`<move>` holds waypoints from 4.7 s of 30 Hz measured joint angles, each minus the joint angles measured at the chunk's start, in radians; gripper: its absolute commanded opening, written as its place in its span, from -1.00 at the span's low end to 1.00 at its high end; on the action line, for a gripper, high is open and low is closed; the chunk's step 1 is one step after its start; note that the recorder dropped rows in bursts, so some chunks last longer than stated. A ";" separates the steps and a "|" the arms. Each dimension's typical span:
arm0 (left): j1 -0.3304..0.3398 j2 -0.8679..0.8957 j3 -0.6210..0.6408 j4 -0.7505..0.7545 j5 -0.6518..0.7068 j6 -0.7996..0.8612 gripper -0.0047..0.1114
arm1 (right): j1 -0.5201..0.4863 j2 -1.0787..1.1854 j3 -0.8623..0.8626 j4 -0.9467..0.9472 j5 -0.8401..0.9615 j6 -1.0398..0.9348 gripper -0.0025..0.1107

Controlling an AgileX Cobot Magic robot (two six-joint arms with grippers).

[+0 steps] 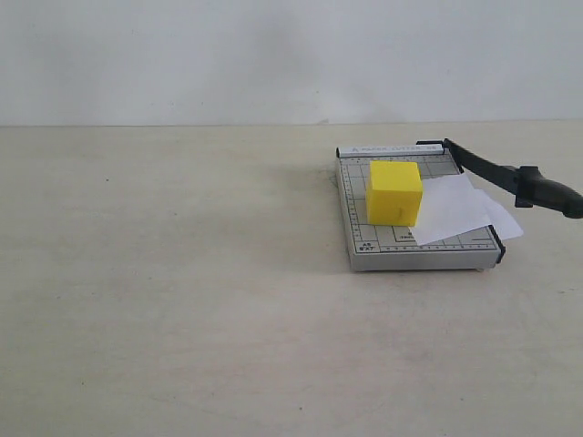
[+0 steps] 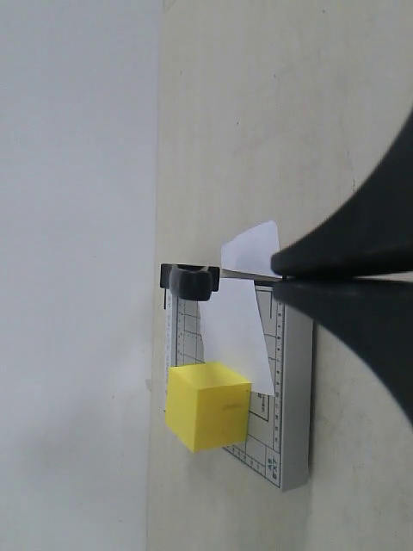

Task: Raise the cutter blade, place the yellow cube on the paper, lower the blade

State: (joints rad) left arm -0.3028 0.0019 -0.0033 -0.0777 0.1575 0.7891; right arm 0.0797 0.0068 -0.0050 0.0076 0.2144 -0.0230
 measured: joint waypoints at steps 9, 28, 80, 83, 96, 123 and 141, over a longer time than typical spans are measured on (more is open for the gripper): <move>0.000 0.000 0.000 0.000 0.000 0.000 -0.84 | 0.000 0.000 0.002 0.000 -0.002 0.000 -0.96; 0.011 0.000 0.000 0.000 -0.001 0.000 -0.84 | 0.000 0.000 0.002 0.000 -0.002 0.000 -0.96; 0.220 0.000 0.000 0.000 -0.003 0.000 -0.84 | 0.000 -0.002 0.006 0.008 -0.003 0.000 -0.96; 0.220 0.000 0.000 0.000 -0.003 0.000 -0.84 | 0.000 -0.002 0.006 0.008 -0.003 0.000 -0.96; 0.220 0.000 0.000 0.000 -0.003 0.000 -0.84 | 0.000 -0.002 0.006 0.008 -0.003 0.000 -0.96; 0.220 0.000 0.000 0.000 -0.003 0.000 -0.84 | 0.000 -0.002 0.006 0.008 -0.003 0.000 -0.96; 0.220 0.000 0.000 0.000 -0.003 0.000 -0.84 | 0.000 -0.002 0.006 0.008 -0.003 0.002 -0.96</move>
State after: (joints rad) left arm -0.0827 0.0019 -0.0033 -0.0777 0.1542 0.7891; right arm 0.0797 0.0044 0.0008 0.0154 0.2109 -0.0214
